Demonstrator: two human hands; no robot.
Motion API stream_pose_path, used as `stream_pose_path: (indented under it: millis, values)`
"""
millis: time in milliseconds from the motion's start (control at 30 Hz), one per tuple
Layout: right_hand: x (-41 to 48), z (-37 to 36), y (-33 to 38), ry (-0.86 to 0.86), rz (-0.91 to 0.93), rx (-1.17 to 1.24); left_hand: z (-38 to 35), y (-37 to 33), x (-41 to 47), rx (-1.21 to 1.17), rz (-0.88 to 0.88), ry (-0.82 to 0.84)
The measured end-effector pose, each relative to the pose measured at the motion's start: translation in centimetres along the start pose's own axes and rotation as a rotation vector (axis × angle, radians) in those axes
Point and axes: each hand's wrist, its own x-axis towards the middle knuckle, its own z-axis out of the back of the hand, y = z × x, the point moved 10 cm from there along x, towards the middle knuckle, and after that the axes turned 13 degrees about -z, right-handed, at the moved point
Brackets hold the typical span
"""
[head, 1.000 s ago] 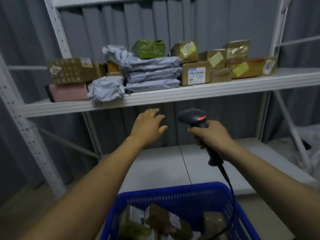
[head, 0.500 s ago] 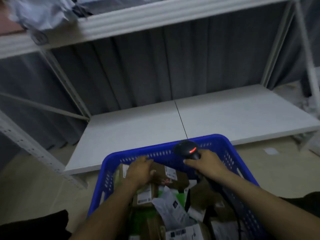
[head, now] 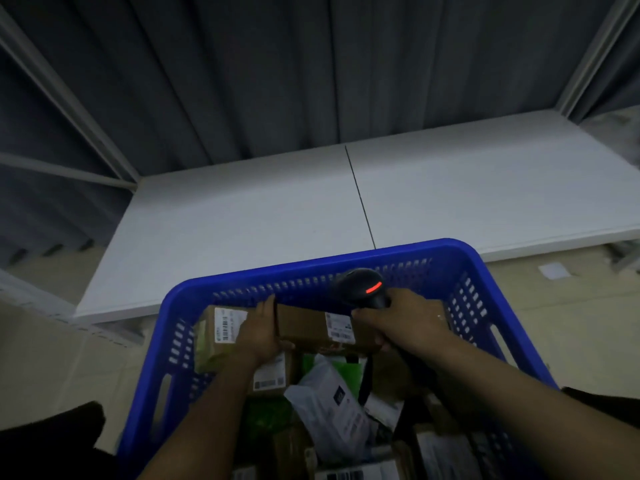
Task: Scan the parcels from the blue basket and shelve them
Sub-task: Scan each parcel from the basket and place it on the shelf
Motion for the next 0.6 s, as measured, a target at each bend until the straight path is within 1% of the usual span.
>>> stream_pose_path:
  millis: [100,200,300,400,500,600]
  values:
    - [0.2,-0.9,-0.4,0.025,-0.018,-0.002,-1.9,-1.3,-1.1,-0.062,-0.049,0.039]
    - [0.0,-1.0,-0.9,0.027,-0.023,0.011,-1.3,-2.1,-2.6,-0.253,-0.014,-0.056]
    - [-0.9,-0.4,-1.1,0.007,-0.016,0.044,0.9,-2.7,-4.3,-0.424,0.015,-0.182]
    - [-1.6,0.8,-1.2,-0.047,-0.007,0.048,4.3,-4.1,-6.1,-0.494,-0.025,-0.266]
    - [-1.9,2.5,-1.5,-0.124,-0.001,0.063,7.5,-5.5,-8.2,-0.593,-0.087,-0.305]
    - [-2.5,4.1,-1.9,-0.14,-0.002,0.242,9.9,-6.8,-10.9,-0.683,-0.142,-0.308]
